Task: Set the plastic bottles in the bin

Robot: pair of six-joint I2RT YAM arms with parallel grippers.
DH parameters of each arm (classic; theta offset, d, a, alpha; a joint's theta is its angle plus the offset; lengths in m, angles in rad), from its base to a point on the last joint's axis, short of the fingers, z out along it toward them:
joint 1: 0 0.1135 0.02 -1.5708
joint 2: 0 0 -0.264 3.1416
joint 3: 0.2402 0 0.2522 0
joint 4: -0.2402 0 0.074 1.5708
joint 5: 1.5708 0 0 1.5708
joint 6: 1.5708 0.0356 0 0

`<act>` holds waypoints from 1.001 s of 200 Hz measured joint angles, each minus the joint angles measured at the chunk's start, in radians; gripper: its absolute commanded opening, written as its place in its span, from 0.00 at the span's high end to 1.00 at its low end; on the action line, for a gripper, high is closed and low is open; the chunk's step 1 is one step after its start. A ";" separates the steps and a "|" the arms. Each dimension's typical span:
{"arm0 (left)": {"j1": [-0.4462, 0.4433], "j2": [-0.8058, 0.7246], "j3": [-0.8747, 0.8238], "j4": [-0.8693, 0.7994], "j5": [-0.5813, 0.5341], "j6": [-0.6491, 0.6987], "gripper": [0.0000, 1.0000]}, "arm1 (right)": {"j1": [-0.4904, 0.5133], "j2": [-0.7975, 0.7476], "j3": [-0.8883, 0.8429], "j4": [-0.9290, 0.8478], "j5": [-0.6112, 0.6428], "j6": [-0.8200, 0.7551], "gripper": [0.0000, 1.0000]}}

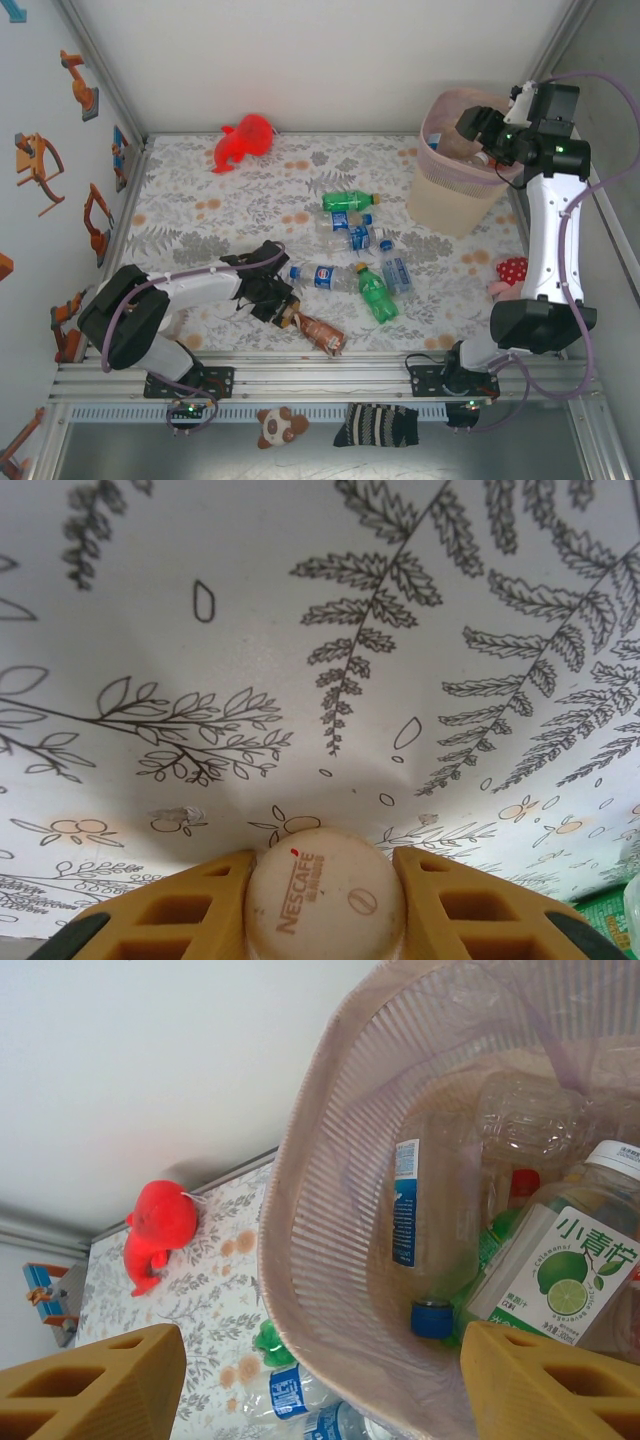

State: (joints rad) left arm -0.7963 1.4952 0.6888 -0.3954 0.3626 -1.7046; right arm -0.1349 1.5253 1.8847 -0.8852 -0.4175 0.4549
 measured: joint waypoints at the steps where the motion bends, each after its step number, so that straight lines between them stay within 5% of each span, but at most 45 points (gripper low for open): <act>1: 0.000 0.000 0.000 0.000 0.000 0.000 0.73 | 0.000 0.000 0.000 0.000 0.000 0.000 0.28; 71: 0.042 -0.153 0.156 -0.161 -0.174 0.149 0.75 | 0.005 -0.042 -0.008 0.001 -0.029 -0.011 0.28; 138: 0.088 -0.325 0.298 -0.148 -0.277 0.546 0.86 | 0.051 -0.134 -0.147 0.132 -0.164 -0.035 0.32; 200: 0.129 -0.465 0.331 0.035 -0.215 0.950 0.93 | 0.208 -0.207 -0.306 0.327 -0.336 -0.113 0.34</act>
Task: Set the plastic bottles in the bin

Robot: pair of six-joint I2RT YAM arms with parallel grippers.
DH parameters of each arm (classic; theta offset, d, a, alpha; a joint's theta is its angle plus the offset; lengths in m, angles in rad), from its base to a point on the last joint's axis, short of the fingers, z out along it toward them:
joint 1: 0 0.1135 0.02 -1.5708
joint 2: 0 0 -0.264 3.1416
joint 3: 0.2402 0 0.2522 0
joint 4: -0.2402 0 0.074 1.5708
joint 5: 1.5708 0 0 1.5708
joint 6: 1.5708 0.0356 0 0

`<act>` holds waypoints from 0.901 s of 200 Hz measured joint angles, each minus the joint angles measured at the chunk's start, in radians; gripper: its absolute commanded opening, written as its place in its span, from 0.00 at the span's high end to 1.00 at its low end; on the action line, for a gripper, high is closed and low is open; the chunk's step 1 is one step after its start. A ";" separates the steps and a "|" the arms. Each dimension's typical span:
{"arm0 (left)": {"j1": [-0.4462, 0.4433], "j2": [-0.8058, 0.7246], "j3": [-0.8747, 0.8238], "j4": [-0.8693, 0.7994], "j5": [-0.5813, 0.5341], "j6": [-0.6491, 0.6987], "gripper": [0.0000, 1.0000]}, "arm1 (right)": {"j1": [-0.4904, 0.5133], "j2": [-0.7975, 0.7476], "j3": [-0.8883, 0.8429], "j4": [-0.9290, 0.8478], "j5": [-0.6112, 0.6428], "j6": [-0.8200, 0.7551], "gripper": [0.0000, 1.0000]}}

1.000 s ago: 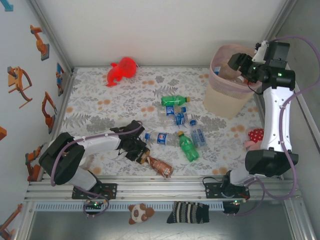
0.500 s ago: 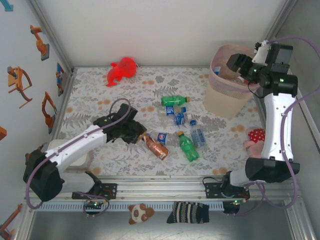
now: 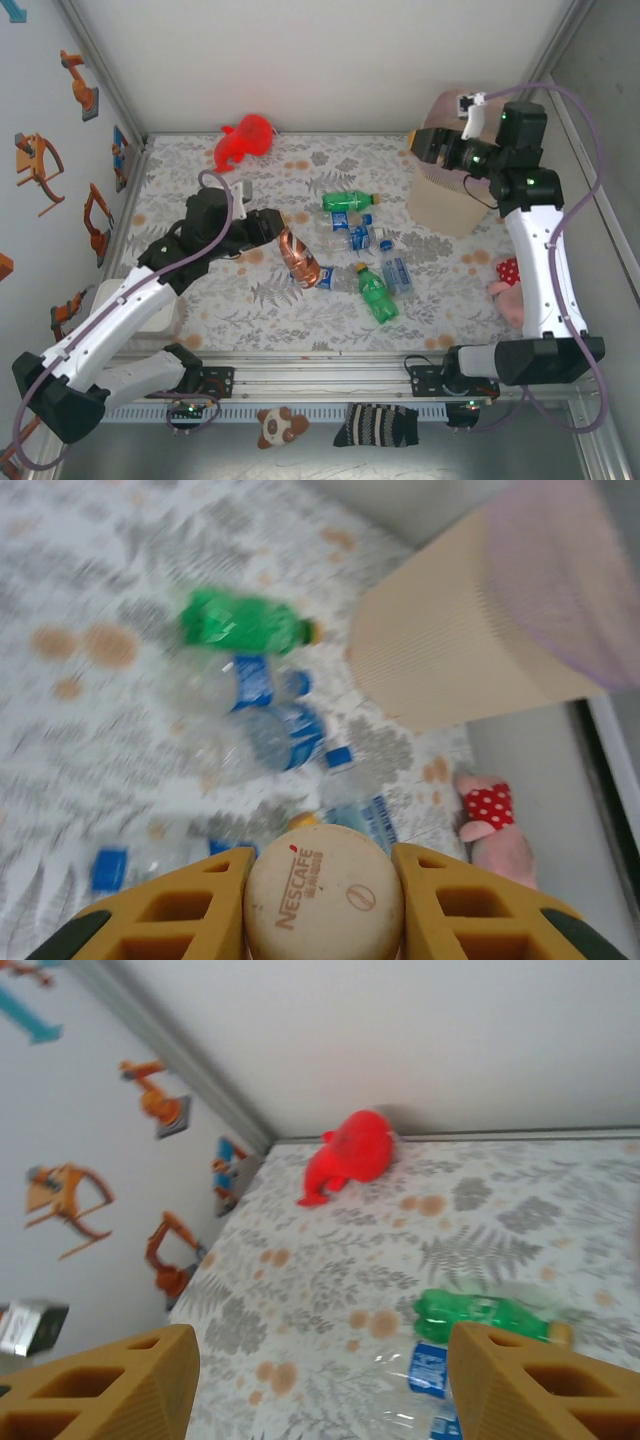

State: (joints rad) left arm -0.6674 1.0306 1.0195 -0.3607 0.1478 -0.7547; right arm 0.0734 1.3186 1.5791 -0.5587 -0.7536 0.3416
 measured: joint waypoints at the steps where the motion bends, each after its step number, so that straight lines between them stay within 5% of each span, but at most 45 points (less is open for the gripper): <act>1: 0.000 -0.003 0.001 0.005 0.004 0.011 0.93 | 0.003 -0.001 -0.002 0.003 -0.001 -0.001 0.34; 86: 0.001 -0.046 0.086 0.269 0.296 0.394 0.99 | 0.306 -0.070 -0.114 0.126 -0.202 -0.215 0.28; 180: 0.001 -0.046 0.127 0.408 0.568 0.468 1.00 | 0.555 -0.085 -0.132 0.036 -0.237 -0.502 0.15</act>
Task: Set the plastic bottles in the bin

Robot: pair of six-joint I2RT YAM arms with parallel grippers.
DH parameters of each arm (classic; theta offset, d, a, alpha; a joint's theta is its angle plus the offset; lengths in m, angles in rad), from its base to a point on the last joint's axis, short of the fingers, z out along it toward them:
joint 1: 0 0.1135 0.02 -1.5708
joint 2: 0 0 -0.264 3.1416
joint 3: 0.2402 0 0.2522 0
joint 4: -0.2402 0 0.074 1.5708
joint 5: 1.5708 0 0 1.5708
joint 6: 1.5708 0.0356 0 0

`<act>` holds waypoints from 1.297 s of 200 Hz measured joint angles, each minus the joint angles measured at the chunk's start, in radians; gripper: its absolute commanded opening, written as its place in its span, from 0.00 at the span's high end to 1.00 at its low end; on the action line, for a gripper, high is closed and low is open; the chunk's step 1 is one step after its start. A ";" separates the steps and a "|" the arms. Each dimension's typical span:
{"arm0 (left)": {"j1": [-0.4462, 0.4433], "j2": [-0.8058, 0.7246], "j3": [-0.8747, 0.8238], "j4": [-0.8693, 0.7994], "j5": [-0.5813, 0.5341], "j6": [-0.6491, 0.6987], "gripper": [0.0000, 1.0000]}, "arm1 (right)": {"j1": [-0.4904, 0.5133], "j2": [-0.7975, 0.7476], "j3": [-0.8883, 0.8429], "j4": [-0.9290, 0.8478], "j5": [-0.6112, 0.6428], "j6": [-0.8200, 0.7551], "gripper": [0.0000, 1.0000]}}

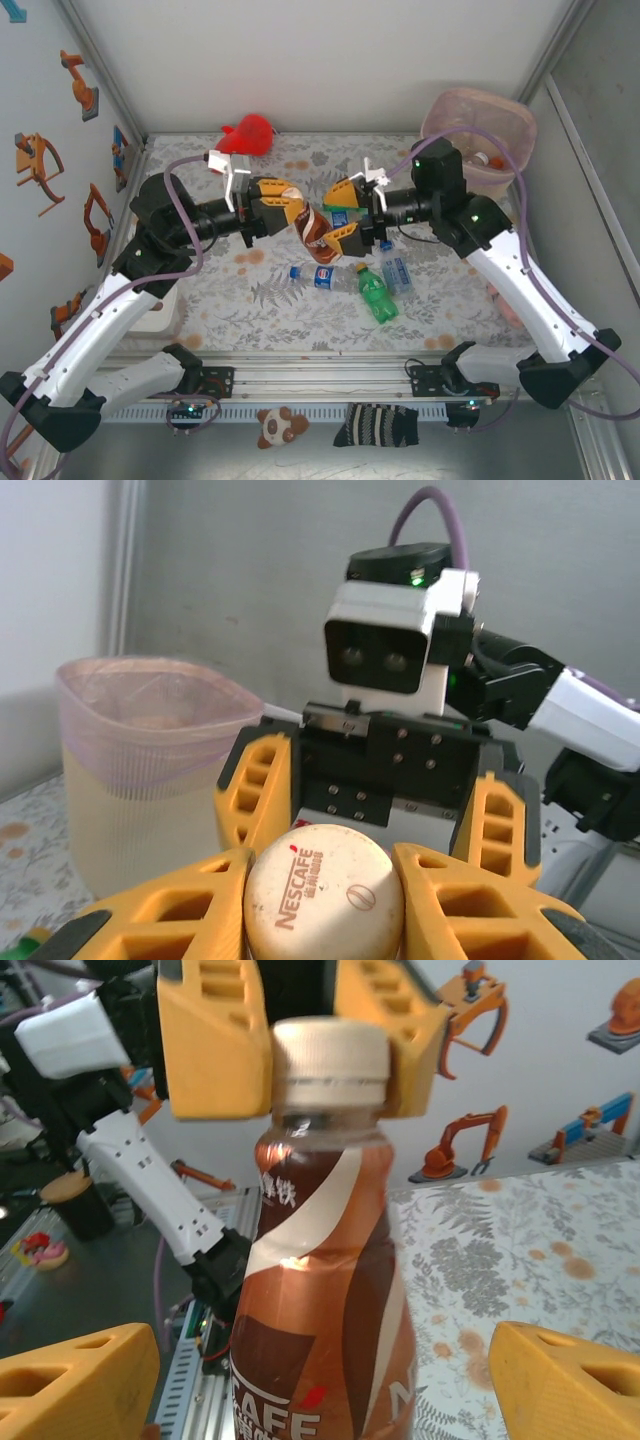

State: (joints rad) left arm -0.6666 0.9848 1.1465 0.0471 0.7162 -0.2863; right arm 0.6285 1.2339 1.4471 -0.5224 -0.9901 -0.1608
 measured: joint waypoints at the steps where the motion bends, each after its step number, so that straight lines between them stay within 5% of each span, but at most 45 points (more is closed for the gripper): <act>1: 0.000 0.000 0.000 0.002 0.003 0.000 1.00 | 0.001 0.000 0.000 -0.002 -0.001 -0.002 0.15; 179: 0.000 -0.026 0.004 0.082 0.096 0.002 1.00 | 0.058 0.064 0.002 -0.171 -0.092 -0.166 0.33; 259: -0.002 -0.034 0.004 0.085 0.091 0.002 0.78 | 0.060 0.064 0.018 -0.180 -0.091 -0.169 0.42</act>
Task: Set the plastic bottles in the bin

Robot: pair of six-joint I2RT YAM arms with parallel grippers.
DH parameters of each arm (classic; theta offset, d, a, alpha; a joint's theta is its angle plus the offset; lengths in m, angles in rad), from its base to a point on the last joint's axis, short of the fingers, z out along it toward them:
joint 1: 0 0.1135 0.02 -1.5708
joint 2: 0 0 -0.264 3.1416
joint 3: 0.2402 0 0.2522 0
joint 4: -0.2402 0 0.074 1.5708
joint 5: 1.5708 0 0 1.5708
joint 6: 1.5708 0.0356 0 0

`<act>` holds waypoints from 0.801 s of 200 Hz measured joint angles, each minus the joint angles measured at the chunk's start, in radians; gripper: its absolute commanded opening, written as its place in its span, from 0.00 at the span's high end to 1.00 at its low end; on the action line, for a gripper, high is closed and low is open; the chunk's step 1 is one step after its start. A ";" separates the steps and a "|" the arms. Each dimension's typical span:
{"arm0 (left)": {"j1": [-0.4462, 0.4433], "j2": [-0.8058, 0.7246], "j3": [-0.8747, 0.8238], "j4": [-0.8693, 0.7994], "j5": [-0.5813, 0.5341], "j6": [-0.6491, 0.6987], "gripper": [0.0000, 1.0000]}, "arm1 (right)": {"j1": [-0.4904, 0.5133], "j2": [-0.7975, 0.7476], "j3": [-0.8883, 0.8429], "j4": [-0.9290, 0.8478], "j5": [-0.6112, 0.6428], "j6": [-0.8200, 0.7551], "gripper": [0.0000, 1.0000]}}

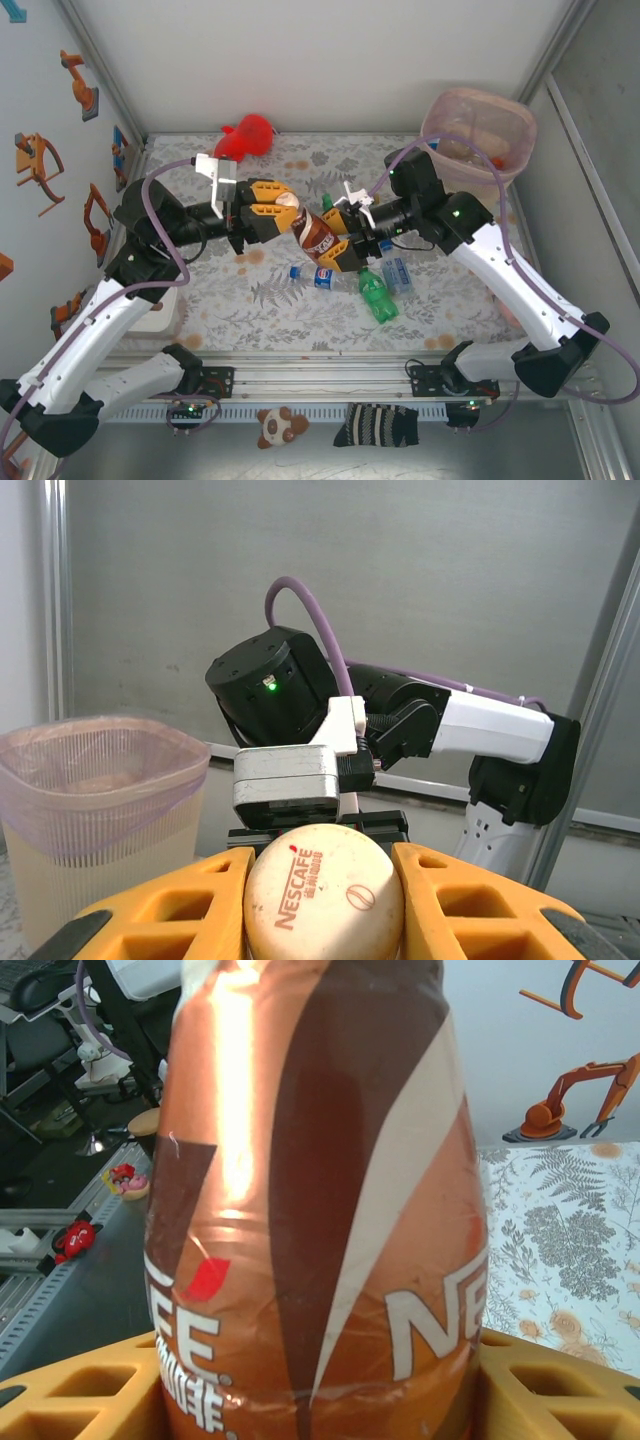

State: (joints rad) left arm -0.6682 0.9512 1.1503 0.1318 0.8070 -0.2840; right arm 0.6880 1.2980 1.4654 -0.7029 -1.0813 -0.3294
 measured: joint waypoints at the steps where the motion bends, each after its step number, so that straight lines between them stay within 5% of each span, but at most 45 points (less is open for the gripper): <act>1: 0.000 0.000 0.000 0.000 0.000 0.000 0.77 | 0.000 0.000 0.000 0.000 0.000 0.000 0.42; 26: -0.001 -0.005 0.000 0.001 -0.007 0.002 0.51 | 0.001 0.000 0.003 0.000 0.002 0.002 0.43; 58: 0.000 -0.022 0.000 -0.007 -0.066 0.024 0.34 | 0.003 0.000 0.012 -0.001 0.031 0.019 0.43; 104: 0.000 -0.097 -0.020 -0.020 -0.175 0.048 0.27 | -0.020 -0.004 0.029 -0.004 0.102 0.054 0.45; 160: 0.000 -0.137 -0.055 -0.028 -0.253 0.061 0.27 | -0.162 0.001 0.132 -0.010 0.235 0.192 0.47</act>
State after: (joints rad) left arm -0.6678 0.8139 1.0954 0.1036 0.5545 -0.2234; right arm 0.5262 1.2987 1.5970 -0.7128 -0.8463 -0.1371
